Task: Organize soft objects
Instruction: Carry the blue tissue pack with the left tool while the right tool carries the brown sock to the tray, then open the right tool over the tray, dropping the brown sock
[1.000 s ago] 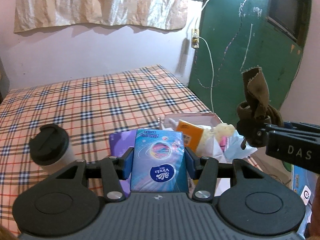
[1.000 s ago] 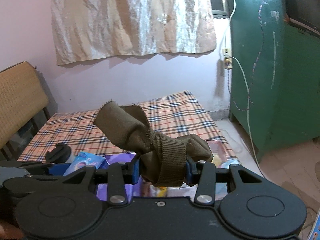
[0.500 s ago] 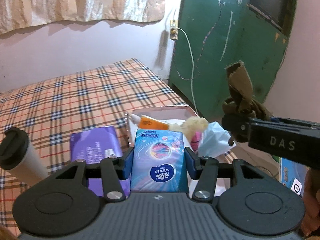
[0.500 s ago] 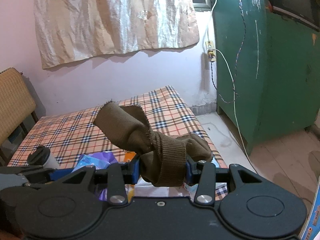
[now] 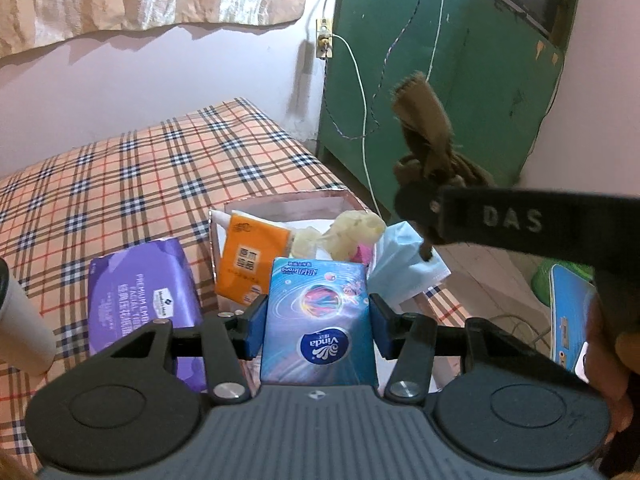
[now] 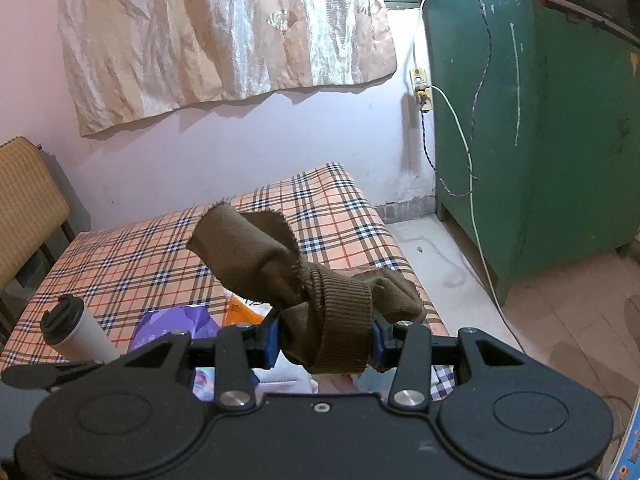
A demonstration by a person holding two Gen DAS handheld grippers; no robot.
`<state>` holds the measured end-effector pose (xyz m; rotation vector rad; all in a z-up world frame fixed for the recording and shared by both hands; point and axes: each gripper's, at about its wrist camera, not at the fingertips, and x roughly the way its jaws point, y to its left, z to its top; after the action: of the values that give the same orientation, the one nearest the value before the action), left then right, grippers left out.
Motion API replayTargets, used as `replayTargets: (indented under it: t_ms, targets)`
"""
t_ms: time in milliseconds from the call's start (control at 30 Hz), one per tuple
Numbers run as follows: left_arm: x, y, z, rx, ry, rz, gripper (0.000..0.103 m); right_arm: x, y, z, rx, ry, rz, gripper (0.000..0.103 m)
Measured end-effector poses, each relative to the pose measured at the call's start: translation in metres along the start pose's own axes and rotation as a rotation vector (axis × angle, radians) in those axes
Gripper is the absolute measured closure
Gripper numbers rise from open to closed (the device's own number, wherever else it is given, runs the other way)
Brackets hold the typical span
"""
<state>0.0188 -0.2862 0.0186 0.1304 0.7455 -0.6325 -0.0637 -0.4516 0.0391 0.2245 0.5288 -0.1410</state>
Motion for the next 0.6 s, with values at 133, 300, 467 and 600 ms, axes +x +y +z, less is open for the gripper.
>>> replayTargets:
  t_ms: [133, 300, 467, 600]
  targets:
    - [0.005, -0.004, 0.000, 0.007, 0.010, -0.003, 0.050, 0.010, -0.001, 0.005, -0.008, 0.011, 0.007, 0.052]
    - [0.011, -0.009, 0.001, 0.016, 0.019, -0.009, 0.050, 0.025, 0.001, 0.014, -0.025, 0.026, 0.018, 0.052]
    - [0.015, -0.012, 0.003, 0.021, 0.021, -0.016, 0.050, 0.041, 0.000, 0.022, -0.039, 0.043, 0.019, 0.052]
    - [0.019, -0.012, 0.002, 0.021, 0.027, -0.019, 0.050, 0.056, -0.002, 0.027, -0.035, 0.053, 0.030, 0.046]
